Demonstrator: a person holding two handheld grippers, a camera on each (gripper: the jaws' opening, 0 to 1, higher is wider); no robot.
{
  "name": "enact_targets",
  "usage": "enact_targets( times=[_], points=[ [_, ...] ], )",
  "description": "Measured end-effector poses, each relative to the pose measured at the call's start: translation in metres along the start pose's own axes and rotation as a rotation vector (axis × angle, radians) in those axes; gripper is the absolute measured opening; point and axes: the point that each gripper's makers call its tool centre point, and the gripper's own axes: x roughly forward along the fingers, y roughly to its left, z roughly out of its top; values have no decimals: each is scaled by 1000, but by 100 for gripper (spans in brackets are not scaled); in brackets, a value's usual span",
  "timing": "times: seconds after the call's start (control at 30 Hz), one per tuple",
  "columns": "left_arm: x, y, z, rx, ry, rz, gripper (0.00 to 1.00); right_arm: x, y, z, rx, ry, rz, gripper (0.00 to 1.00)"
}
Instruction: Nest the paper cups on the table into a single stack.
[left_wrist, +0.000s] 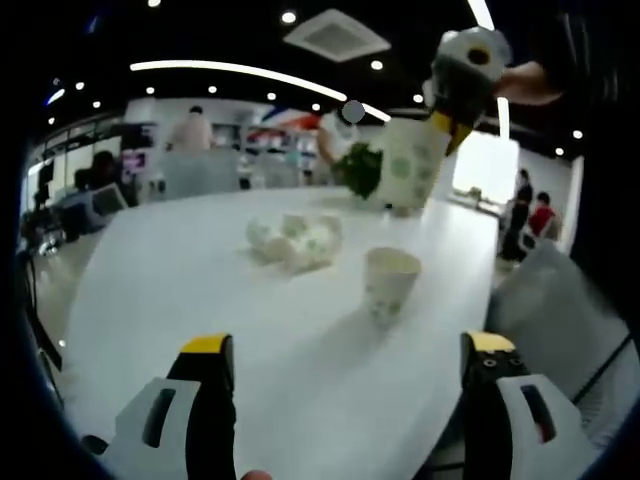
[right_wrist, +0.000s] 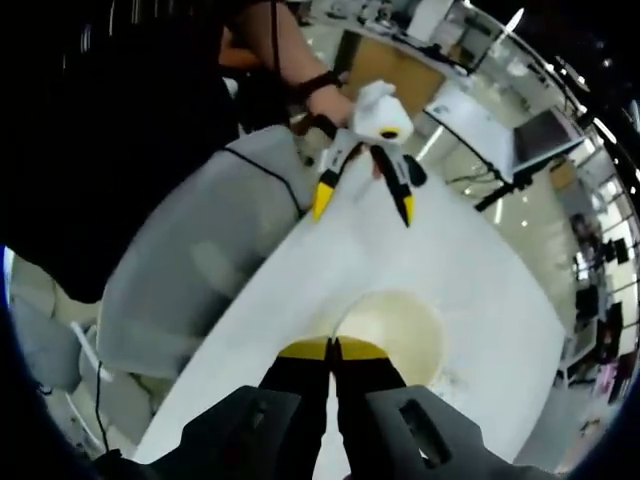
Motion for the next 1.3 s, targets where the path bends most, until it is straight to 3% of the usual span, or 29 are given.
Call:
enact_targets(
  times=[1.3],
  points=[
    [-4,4,-12,-16,11,9,92,56,10,-28,85,3,50,0]
  ],
)
